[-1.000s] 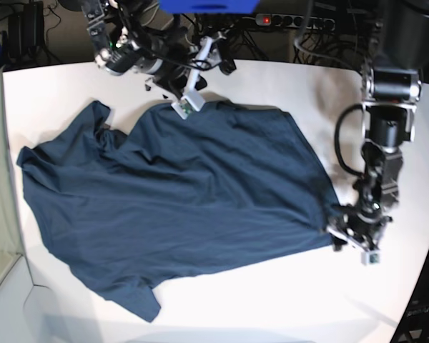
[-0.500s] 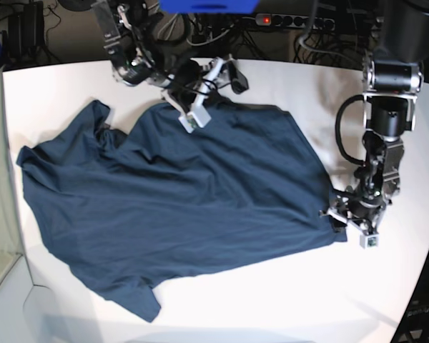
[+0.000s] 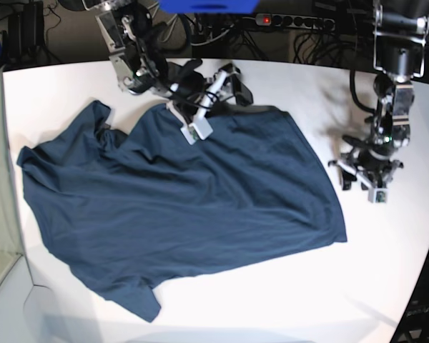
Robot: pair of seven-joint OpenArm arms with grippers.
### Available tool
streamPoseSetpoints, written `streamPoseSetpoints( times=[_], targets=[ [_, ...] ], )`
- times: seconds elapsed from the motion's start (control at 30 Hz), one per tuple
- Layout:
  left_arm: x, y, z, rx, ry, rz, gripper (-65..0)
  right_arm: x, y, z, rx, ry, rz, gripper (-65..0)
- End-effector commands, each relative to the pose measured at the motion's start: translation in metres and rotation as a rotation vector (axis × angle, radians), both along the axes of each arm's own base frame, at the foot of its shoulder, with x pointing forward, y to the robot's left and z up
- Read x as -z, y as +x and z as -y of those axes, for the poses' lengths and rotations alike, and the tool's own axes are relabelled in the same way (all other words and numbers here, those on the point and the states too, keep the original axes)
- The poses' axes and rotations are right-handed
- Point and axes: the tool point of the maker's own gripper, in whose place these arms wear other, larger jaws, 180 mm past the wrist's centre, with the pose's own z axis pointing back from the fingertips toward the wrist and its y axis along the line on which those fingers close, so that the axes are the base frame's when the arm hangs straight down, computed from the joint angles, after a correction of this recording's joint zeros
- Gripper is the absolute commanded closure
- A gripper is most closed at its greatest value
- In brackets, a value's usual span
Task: Layout the t-shirt on the table in an organized manner, then fold the t-shirt properly
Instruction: 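Release the shirt with the left gripper and raise it clear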
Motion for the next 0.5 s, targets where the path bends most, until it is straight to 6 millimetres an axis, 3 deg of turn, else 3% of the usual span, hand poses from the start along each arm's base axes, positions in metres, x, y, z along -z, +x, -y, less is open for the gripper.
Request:
streamPoseSetpoints(
  times=[0.0,0.17,0.27,0.33,0.47],
  targets=[
    [-0.009,0.002,0.001,0.017,0.006,0.016,-29.8,0.007,0.000,0.006,0.005,-0.056,-0.015,-43.8],
    [-0.009,-0.021,0.011,0.049,0.006,0.019,-29.8,-0.003,0.012,-0.005,0.006,-0.030,0.011,-43.4],
    [-0.012,-0.032,0.013,0.044,-0.003,0.028,-29.8,-0.008,0.019,-0.009,0.005,-0.022,0.025,-39.0],
    [-0.012,-0.042,0.016,0.049,-0.007,0.028,-29.8,-0.013,0.026,-0.010,0.008,-0.016,0.042,-32.6],
    [-0.013,-0.059,0.026,0.075,-0.011,0.022,-29.7,-0.027,0.049,-0.012,0.012,-0.011,0.095,-13.1]
  ],
)
